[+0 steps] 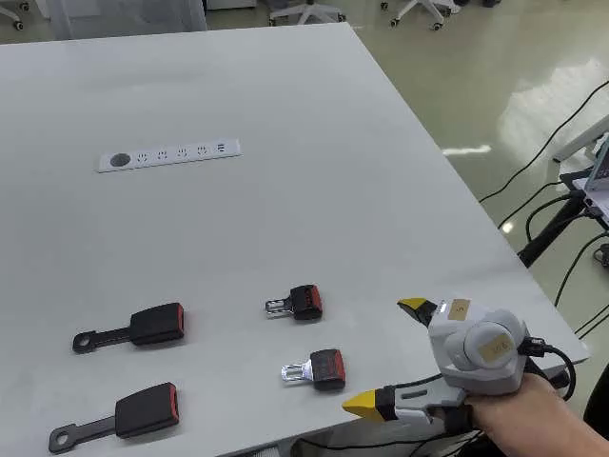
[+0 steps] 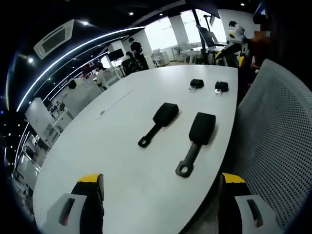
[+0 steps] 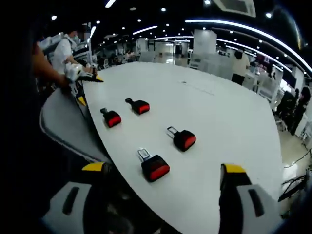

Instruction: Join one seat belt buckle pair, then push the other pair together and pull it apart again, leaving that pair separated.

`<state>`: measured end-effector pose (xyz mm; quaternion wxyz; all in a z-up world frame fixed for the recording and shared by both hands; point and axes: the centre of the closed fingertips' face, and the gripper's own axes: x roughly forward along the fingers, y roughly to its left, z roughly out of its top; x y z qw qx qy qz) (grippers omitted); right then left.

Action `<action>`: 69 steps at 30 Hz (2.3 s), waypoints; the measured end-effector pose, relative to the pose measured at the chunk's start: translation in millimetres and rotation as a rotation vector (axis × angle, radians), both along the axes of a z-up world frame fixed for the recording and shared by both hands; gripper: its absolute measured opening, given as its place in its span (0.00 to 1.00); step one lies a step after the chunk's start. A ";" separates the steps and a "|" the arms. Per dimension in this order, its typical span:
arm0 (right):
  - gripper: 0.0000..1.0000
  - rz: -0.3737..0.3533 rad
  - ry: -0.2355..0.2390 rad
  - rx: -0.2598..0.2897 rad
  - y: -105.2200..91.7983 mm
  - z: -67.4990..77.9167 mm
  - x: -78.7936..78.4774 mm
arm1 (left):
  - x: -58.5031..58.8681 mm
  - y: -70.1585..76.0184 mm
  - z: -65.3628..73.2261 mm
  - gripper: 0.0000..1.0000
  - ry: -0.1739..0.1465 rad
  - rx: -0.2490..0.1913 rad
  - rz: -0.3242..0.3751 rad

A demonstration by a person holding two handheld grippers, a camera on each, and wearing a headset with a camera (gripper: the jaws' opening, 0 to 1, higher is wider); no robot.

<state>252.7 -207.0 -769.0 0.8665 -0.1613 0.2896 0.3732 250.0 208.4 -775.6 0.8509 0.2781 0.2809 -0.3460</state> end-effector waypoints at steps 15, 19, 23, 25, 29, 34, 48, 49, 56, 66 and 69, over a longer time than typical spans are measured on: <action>0.93 -0.010 0.003 -0.002 -0.6 -0.8 5.7 | -0.9 -0.3 -3.1 1.00 0.014 0.002 -0.001; 0.90 -0.014 0.009 -0.008 -2.7 0.0 9.0 | -0.4 -0.4 -2.7 1.00 0.014 0.003 0.002; 0.92 -0.003 -0.001 -0.016 -2.2 1.7 12.8 | -0.6 -0.4 -3.3 1.00 0.016 0.004 -0.001; 0.92 -0.005 -0.002 -0.015 -1.6 2.7 14.8 | -0.3 -0.3 -3.6 1.00 0.018 0.004 0.000; 0.97 -0.006 -0.010 -0.016 0.2 4.4 18.0 | 1.3 0.5 -2.0 1.00 0.005 0.013 -0.001; 1.00 -0.006 -0.023 -0.022 0.0 4.7 22.0 | 1.3 0.9 -3.3 1.00 0.010 0.015 -0.003; 0.94 -0.004 -0.013 -0.029 1.4 0.2 21.2 | 2.4 2.8 -6.7 1.00 0.018 0.024 0.001; 0.93 -0.004 -0.012 -0.031 0.8 0.0 21.2 | 2.6 2.8 -6.7 1.00 0.017 0.023 0.000; 0.92 0.001 -0.010 -0.037 2.3 -0.9 18.6 | 2.6 4.5 -7.1 1.00 0.015 0.028 0.001; 0.89 0.001 -0.006 -0.042 1.3 -0.4 14.7 | 2.0 6.0 -7.5 1.00 0.013 0.038 -0.003; 0.89 0.001 -0.007 -0.044 0.3 -0.3 14.0 | 1.7 5.9 -7.4 1.00 0.013 0.041 -0.006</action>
